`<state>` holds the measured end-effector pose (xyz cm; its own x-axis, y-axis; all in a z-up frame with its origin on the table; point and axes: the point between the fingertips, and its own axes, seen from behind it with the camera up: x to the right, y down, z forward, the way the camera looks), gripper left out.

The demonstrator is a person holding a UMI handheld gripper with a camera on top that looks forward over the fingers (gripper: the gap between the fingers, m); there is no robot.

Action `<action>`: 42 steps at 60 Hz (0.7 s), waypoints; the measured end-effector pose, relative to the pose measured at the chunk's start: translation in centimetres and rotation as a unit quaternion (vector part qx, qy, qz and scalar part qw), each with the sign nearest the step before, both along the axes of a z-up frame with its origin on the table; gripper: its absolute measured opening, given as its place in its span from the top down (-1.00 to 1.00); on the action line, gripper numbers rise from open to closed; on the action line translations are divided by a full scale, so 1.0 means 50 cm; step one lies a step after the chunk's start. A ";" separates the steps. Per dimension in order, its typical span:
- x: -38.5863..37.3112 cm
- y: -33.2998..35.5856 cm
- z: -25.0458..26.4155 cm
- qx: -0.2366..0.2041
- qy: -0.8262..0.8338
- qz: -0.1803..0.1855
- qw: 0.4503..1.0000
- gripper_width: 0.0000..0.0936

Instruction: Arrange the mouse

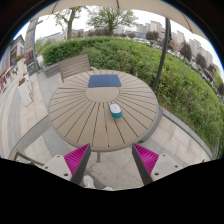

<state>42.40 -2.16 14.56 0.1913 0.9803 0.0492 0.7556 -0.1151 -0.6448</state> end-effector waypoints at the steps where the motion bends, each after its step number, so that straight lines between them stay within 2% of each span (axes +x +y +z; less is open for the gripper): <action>1: 0.012 0.009 -0.002 0.001 0.001 0.000 1.000 -0.82; 6: -0.002 0.025 -0.004 0.015 0.008 -0.005 1.000 -0.83; 12: -0.064 0.043 -0.057 0.024 0.015 -0.012 1.000 -0.82; 32: -0.198 0.089 -0.140 0.016 0.042 -0.041 0.998 -0.82; 42: -0.276 0.113 -0.190 0.029 0.055 -0.042 0.997 -0.82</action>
